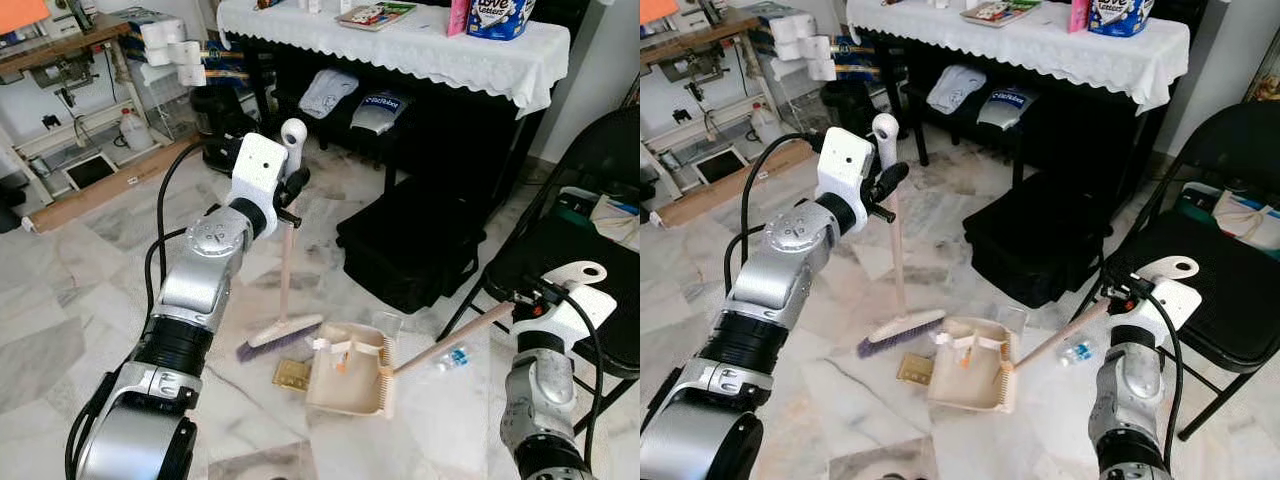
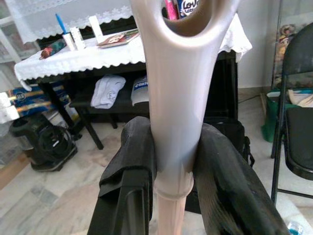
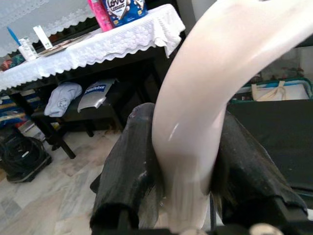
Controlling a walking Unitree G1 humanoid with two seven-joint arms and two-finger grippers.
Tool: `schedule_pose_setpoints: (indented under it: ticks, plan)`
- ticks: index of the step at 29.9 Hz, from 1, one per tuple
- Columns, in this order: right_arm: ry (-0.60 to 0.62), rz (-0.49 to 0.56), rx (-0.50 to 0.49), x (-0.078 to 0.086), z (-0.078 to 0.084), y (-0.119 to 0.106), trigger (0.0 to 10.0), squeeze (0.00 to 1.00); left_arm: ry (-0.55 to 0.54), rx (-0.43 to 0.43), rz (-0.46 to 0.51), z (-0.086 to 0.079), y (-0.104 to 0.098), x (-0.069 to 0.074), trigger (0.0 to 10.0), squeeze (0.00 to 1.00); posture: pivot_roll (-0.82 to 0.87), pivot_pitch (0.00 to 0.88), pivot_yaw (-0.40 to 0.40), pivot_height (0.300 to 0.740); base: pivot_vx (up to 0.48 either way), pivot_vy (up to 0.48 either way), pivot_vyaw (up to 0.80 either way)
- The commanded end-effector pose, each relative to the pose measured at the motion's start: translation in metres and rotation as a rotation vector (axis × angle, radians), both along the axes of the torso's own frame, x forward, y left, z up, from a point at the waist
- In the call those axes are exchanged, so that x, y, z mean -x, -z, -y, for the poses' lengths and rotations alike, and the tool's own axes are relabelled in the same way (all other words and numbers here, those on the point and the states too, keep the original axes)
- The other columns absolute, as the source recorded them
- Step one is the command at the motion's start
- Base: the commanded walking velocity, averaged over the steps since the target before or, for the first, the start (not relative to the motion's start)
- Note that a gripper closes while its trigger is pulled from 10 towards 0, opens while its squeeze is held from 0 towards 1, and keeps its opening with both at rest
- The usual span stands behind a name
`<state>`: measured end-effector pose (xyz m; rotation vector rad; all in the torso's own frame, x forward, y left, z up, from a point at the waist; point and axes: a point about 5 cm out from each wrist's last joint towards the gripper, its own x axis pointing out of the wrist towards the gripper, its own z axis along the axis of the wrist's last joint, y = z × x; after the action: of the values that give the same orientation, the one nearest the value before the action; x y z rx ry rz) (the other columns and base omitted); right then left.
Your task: Sweep floor
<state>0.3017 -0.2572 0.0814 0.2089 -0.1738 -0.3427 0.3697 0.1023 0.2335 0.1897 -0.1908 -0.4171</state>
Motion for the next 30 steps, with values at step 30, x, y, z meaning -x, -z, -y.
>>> schedule_pose_setpoints:
  ticks: [30]
  plan:
    - [0.0,0.084,-0.001,-0.013,-0.007,-0.018,10.0,0.0,0.192,-0.067,-0.09,0.02,-0.016,0.016,10.0,0.0,-0.04,0.003,0.09,0.74,0.0,0.0,0.0]
